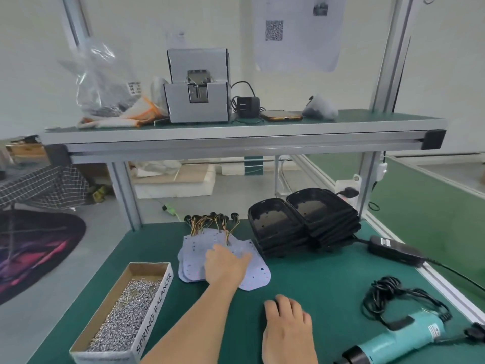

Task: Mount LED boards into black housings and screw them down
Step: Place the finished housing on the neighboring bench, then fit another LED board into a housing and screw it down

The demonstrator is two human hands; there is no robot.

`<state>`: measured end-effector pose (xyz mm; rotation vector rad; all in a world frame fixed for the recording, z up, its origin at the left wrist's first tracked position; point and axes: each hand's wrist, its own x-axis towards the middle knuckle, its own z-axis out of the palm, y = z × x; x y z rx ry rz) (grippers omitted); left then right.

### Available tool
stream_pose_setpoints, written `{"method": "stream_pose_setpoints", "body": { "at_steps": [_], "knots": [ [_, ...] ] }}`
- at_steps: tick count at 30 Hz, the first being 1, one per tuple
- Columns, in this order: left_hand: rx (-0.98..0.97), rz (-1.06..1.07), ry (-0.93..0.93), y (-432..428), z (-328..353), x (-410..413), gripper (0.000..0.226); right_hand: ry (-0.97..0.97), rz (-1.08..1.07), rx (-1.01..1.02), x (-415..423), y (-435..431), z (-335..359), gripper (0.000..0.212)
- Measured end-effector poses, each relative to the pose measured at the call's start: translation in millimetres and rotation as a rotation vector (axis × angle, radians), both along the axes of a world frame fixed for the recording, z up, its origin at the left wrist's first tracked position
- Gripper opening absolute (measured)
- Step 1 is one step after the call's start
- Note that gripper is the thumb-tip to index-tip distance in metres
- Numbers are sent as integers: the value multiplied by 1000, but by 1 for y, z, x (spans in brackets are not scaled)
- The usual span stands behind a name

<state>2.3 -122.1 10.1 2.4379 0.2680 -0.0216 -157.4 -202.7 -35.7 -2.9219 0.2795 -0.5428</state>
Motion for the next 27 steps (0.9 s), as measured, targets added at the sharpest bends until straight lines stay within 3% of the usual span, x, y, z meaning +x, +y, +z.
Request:
{"method": "stream_pose_setpoints", "body": {
  "at_steps": [4, 6, 8, 11, 17, 20, 24, 27],
  "knots": [
    [247, 113, -83, 15, 4, 29, 84, -26, 12, 79, 5, 0, -4, 56],
    [253, 178, 7, 36, 4, 44, 92, -43, 6, 80, 8, 1, -2, 49],
    [221, 184, 74, 54, 1, 58, 99, -50, -12, 54, 8, 3, -1, 22],
    [258, 130, 123, 64, -1, 67, 103, -42, -21, 42, 10, 6, -6, 47],
    [371, 105, 9, 68, 5, 65, 87, -184, -83, -6, 13, 12, -12, 47],
    [59, 153, -23, 70, 14, 73, 49, -202, -113, -19, 11, 10, -10, 24],
    [-313, 171, -40, 93, 27, 74, 10, -166, -79, -1, 9, 4, -4, 39],
    [-612, 49, -202, 105, 44, 52, 7, -107, -34, 53, 8, 2, 0, 58]
  ]
}}
